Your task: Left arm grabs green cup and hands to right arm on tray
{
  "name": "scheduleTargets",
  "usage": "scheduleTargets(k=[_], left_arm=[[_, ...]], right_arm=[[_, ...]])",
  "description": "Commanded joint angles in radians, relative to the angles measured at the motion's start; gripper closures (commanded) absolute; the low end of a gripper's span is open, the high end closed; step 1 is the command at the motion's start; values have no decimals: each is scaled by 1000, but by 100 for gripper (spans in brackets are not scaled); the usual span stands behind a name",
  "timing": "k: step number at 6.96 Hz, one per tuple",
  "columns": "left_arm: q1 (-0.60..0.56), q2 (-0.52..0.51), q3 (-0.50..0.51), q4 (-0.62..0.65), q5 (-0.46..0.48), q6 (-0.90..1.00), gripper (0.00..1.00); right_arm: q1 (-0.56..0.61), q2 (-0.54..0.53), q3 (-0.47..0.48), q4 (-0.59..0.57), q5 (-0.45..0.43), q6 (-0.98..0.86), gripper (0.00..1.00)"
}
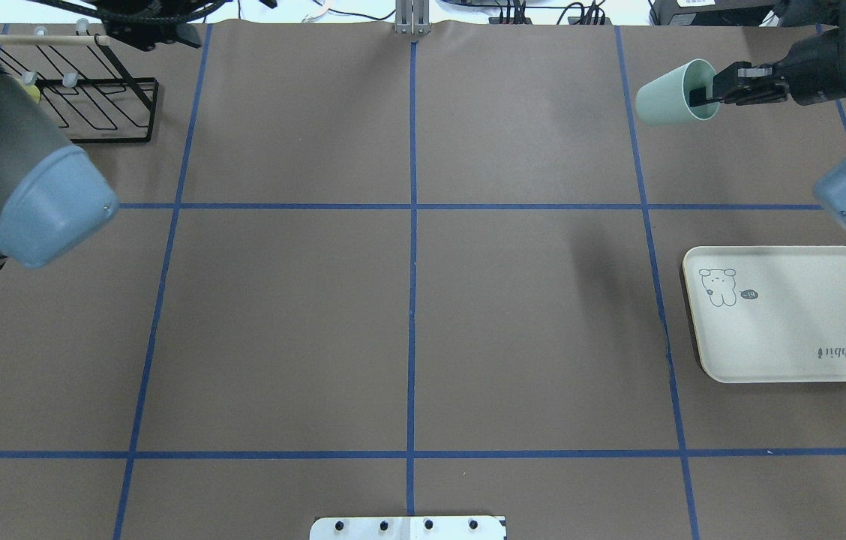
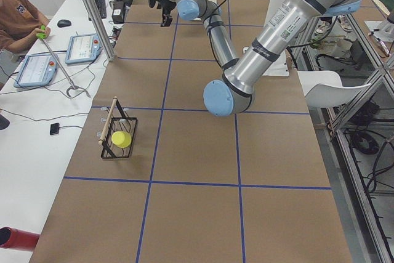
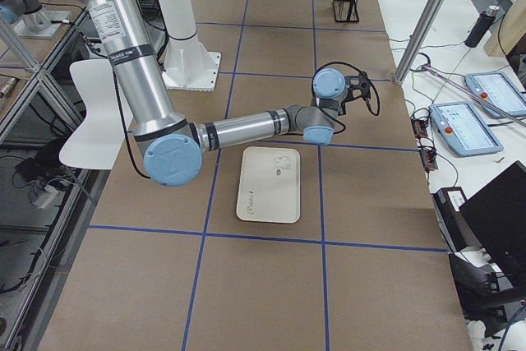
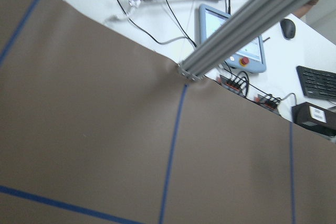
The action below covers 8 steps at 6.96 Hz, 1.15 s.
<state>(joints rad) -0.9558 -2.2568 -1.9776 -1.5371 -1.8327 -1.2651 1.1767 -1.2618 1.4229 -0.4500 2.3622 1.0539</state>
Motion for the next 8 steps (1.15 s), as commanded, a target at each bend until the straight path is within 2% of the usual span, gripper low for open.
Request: scheduleTargets(k=[1,2,3,4,5,6,7,8], left_arm=[[-9,98,-68,121,204,232,0],[-9,127,-40,123,255,236,0],[-9,128,-5,126,321,233,0],[-11,146,8,111,322,295,0],[-15,152,9,111,317,320,0],[-20,177,3,111,288,322,0],[-44,210,-6,111,203,325,0],[-72,215,-6,109,126,326,0]], right_arm=[[3,-88,14,-62,-101,-174,100],[0,-150,80,-167,-185,-296,100],[-8,-193,208,-401,-255,-466,100],[-9,-201,350,-685,-280,-577,100],[-12,-202,443,-901,-281,-633,100],[-14,-197,485,-1059,-270,-699,100],[-15,-192,490,-1145,-255,-727,100],[-17,-205,476,-1158,-192,-727,100]])
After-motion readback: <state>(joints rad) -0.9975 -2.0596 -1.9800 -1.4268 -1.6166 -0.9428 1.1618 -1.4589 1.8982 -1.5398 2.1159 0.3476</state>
